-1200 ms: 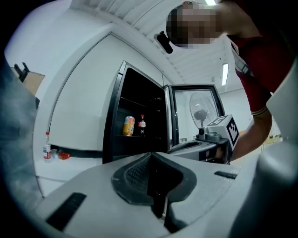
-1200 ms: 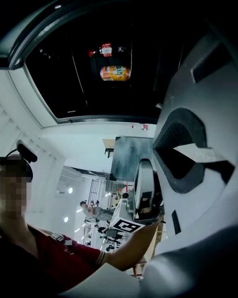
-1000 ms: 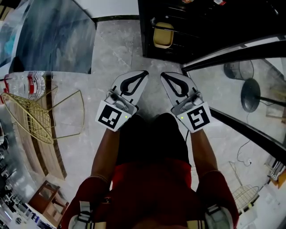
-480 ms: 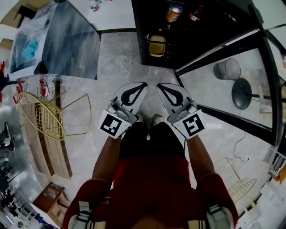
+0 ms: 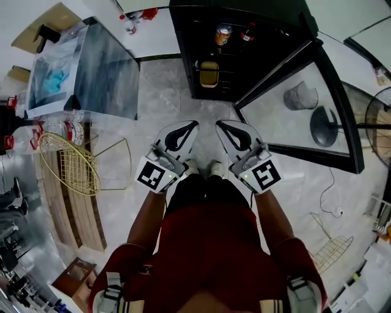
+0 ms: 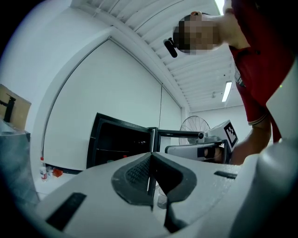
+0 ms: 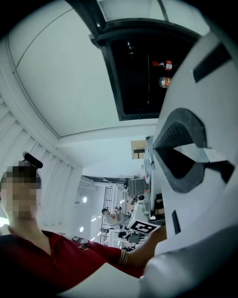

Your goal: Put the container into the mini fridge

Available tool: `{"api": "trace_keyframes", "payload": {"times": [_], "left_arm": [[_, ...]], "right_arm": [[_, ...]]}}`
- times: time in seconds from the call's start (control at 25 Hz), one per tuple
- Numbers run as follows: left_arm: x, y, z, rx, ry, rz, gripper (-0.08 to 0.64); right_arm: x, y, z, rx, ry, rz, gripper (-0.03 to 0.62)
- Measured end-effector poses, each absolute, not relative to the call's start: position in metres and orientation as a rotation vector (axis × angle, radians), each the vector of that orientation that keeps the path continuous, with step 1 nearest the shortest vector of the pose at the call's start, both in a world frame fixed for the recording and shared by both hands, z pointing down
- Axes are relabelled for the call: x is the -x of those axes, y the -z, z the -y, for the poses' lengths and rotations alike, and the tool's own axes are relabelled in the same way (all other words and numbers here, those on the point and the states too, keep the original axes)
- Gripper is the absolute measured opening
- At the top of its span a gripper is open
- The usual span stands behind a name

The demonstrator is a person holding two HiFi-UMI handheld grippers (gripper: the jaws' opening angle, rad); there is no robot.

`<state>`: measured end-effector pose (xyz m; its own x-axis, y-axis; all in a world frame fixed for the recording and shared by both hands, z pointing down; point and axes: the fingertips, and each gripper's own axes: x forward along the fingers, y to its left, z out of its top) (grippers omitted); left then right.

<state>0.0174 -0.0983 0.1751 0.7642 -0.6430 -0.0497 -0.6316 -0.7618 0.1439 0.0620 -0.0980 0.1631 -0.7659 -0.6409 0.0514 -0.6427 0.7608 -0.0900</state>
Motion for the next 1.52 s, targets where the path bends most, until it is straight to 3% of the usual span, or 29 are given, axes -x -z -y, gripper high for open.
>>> {"api": "trace_keyframes", "payload": {"times": [1.52], "left_arm": [[-0.009,-0.12,0.02,-2.944,0.177,0.901,0.006]], "right_arm": [[-0.07,-0.125,0.01,-1.133,-0.167,2.922,-0.002]]}}
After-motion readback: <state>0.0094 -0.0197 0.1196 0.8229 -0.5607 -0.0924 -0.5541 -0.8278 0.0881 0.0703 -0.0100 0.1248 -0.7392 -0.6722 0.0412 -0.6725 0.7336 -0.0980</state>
